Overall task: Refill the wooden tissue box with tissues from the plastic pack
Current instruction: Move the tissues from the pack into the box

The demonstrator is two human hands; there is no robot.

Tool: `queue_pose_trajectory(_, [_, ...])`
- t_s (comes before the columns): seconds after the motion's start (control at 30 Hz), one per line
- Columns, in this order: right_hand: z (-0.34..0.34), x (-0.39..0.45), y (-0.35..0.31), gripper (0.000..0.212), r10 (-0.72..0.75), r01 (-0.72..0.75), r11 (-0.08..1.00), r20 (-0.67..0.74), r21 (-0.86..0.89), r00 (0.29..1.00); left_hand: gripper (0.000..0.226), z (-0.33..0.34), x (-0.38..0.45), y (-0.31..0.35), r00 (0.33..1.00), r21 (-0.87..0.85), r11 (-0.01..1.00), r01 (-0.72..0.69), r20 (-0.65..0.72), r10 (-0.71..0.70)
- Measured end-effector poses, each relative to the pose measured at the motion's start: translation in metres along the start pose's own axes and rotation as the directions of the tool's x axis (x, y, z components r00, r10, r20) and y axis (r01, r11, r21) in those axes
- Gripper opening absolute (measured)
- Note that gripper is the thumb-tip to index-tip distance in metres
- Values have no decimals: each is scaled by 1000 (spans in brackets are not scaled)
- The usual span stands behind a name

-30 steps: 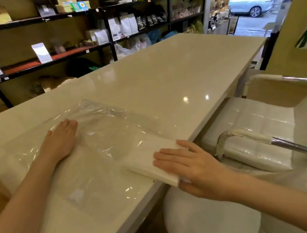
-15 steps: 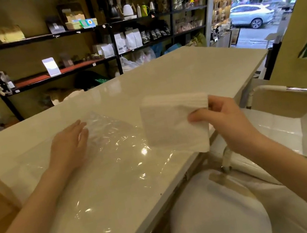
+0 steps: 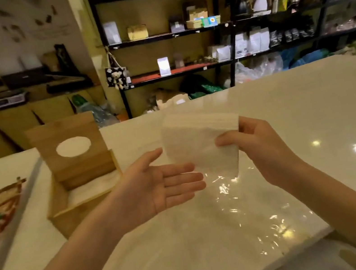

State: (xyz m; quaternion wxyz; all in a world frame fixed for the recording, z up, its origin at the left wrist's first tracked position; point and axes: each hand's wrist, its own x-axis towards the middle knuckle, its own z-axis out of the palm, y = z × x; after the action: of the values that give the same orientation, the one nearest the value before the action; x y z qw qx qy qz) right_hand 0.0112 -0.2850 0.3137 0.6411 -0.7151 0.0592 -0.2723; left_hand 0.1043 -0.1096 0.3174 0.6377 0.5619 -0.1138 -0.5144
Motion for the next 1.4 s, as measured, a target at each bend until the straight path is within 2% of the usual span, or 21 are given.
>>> queue_pose_trajectory(0.07, [21, 6, 2, 32, -75, 80, 996, 157, -26, 985, 63, -19, -12, 2, 997, -148, 988, -38, -67, 28])
queue_pose_trajectory(0.13, [40, 10, -1, 30, -186, 222, 972, 328, -74, 926, 63, -37, -25, 4, 989, -235, 965, -120, -113, 95])
queue_pose_trajectory(0.2, [58, 14, -2, 30, -282, 409, 894, 480, -182, 830, 53, -49, -41, 7, 974, -273, 942, -197, -168, 155])
queue_pose_trajectory(0.27, [71, 24, 1, 38, -377, 614, 756, 618, -225, 690, 40, -56, -56, 14, 960, -289, 931, -224, -232, 159])
queue_pose_trajectory(0.33, [82, 37, 5, 47, -404, 707, 679, 704, -196, 584, 28, -63, -67, 18, 921, -192, 956, -222, -363, 141])
queue_pose_trajectory(0.37, [87, 44, 7, 50, -409, 732, 656, 727, -186, 552, 30, -68, -71, 19, 900, -127, 968, -217, -411, 148])
queue_pose_trajectory(0.43, [96, 58, 13, 52, -435, 790, 585, 751, -183, 496, 37, -77, -72, 21, 875, -1, 981, -193, -453, 172])
queue_pose_trajectory(0.5, [102, 72, 21, 49, -476, 848, 496, 759, -186, 445, 31, -89, -70, 21, 830, 104, 977, -188, -515, 214])
queue_pose_trajectory(0.63, [112, 92, 34, 39, -601, 906, 384, 696, -179, 392, 22, -109, -69, 28, 753, 194, 963, -187, -601, 267])
queue_pose_trajectory(0.77, [122, 108, 39, 25, -688, 912, 370, 607, -178, 398, 41, -121, -71, 36, 725, 200, 960, -198, -629, 281])
queue_pose_trajectory(0.87, [128, 118, 49, 17, -736, 943, 286, 590, -172, 331, 56, -125, -70, 42, 694, 221, 959, -179, -662, 282])
queue_pose_trajectory(0.93, [131, 123, 55, 15, -751, 956, 243, 591, -165, 293, 64, -127, -68, 45, 639, 232, 960, -158, -717, 279])
queue_pose_trajectory(0.97, [133, 125, 58, 15, -749, 960, 228, 601, -160, 278, 60, -127, -67, 46, 602, 266, 955, -128, -745, 288])
queue_pose_trajectory(1.07, [135, 128, 62, 17, -708, 971, 196, 666, -136, 236, 10, -125, -63, 49, 518, 423, 906, -22, -770, 372])
queue_pose_trajectory(1.1, [136, 129, 62, 17, -686, 975, 187, 694, -123, 219, 3, -126, -61, 50, 507, 456, 890, 10, -770, 388])
queue_pose_trajectory(1.17, [136, 131, 61, 19, -637, 979, 176, 747, -100, 191, 4, -132, -58, 52, 497, 497, 865, 77, -771, 399])
queue_pose_trajectory(1.27, [137, 137, 54, 20, -557, 979, 189, 812, -80, 174, 20, -140, -55, 56, 480, 536, 822, 192, -782, 398])
queue_pose_trajectory(1.4, [140, 142, 38, 19, -410, 980, 192, 904, -48, 125, 22, -148, -51, 58, 535, 620, 732, 282, -735, 416])
